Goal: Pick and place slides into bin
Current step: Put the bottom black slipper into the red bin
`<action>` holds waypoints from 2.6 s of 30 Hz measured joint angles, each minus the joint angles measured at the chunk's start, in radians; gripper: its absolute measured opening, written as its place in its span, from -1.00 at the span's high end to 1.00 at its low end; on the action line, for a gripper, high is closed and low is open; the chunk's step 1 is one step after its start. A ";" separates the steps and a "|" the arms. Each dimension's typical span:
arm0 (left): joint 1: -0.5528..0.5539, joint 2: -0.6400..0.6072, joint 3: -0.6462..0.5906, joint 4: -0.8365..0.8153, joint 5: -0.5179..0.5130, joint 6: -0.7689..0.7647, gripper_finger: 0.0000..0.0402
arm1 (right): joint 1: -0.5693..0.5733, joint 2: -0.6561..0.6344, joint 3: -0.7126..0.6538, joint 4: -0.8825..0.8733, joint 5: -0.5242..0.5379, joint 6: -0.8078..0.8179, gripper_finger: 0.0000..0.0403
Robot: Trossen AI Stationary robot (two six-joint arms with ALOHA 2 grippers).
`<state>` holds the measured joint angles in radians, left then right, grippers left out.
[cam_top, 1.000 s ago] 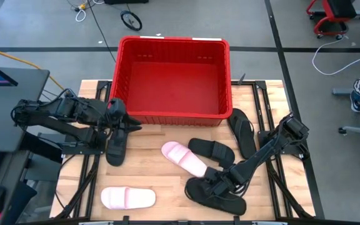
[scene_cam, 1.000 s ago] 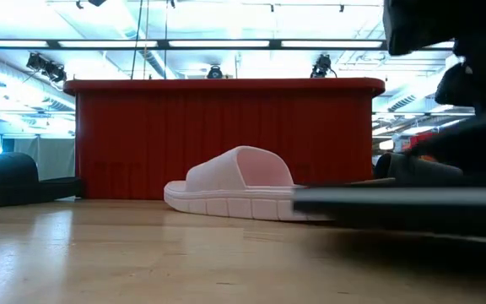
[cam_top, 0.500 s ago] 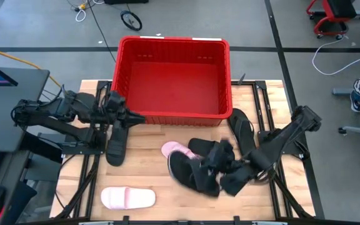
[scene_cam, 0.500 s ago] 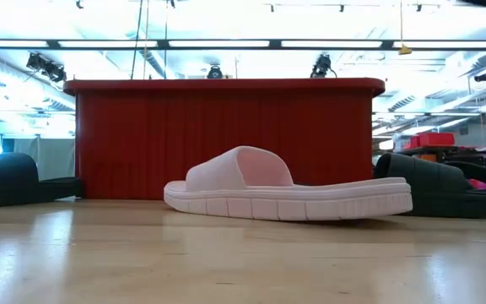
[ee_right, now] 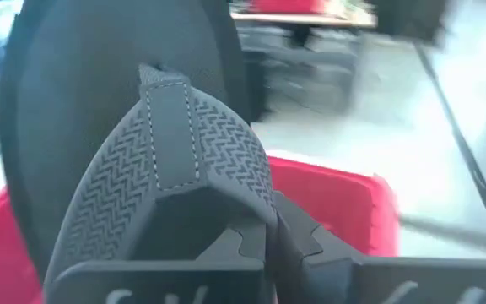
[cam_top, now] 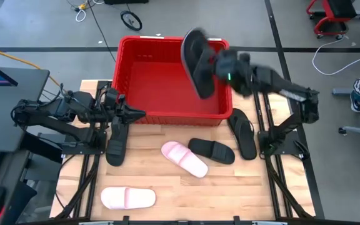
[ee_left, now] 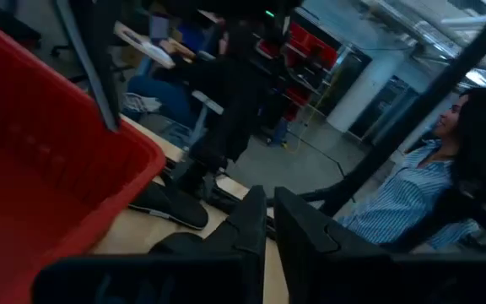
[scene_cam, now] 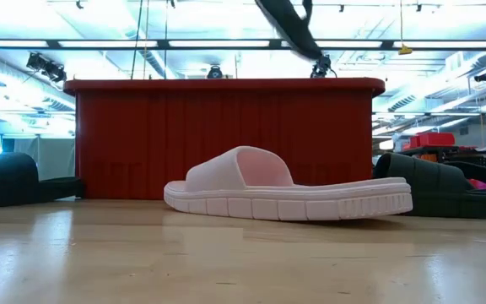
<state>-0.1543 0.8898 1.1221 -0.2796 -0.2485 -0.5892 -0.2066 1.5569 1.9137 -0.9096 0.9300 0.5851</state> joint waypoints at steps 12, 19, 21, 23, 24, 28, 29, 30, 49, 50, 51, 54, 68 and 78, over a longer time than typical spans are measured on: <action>0.001 0.000 0.000 0.013 -0.292 0.231 0.89 | -0.350 0.284 -0.047 0.028 -0.334 0.170 0.99; 0.001 0.000 0.000 0.016 -0.294 0.246 0.85 | -0.434 0.425 -0.047 0.097 -0.444 0.310 0.98; 0.001 0.000 0.000 0.009 -0.294 0.246 0.84 | -0.449 0.456 -0.047 0.096 -0.451 0.313 0.97; 0.001 0.000 0.000 -0.005 -0.294 0.251 0.85 | -0.461 0.484 -0.047 0.096 -0.457 0.313 0.96; 0.001 0.000 0.000 -0.008 -0.294 0.264 0.86 | -0.465 0.495 -0.047 0.096 -0.465 0.313 0.95; 0.001 0.000 0.000 -0.007 -0.294 0.318 0.88 | -0.468 0.532 -0.047 0.096 -0.480 0.297 0.91; 0.001 0.000 0.000 -0.008 -0.294 0.319 0.88 | -0.470 0.541 -0.047 0.097 -0.488 0.287 0.89; 0.001 0.000 0.000 -0.009 -0.293 0.319 0.88 | -0.472 0.549 -0.047 0.097 -0.497 0.282 0.87; 0.001 0.000 0.000 -0.041 -0.293 0.248 0.88 | -0.507 0.577 -0.047 0.143 -0.622 0.312 0.33; 0.001 0.000 0.000 -0.041 -0.293 0.232 0.88 | -0.502 0.577 -0.047 0.137 -0.627 0.313 0.31; 0.001 0.000 0.000 -0.040 -0.293 0.224 0.87 | -0.495 0.577 -0.047 0.127 -0.627 0.320 0.29; 0.001 0.000 0.000 -0.040 -0.293 0.186 0.85 | -0.478 0.577 -0.047 0.120 -0.628 0.333 0.26; -0.009 0.000 0.000 -0.039 -0.293 0.096 0.90 | -0.455 0.573 -0.047 0.077 -0.702 0.325 0.23; -0.009 0.000 0.000 -0.039 -0.290 0.075 0.84 | -0.452 0.505 -0.047 0.045 -0.630 0.244 0.23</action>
<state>-0.1635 0.8902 1.1221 -0.3187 -0.5385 -0.5140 -0.6582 2.0623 1.8671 -0.8646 0.3001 0.8287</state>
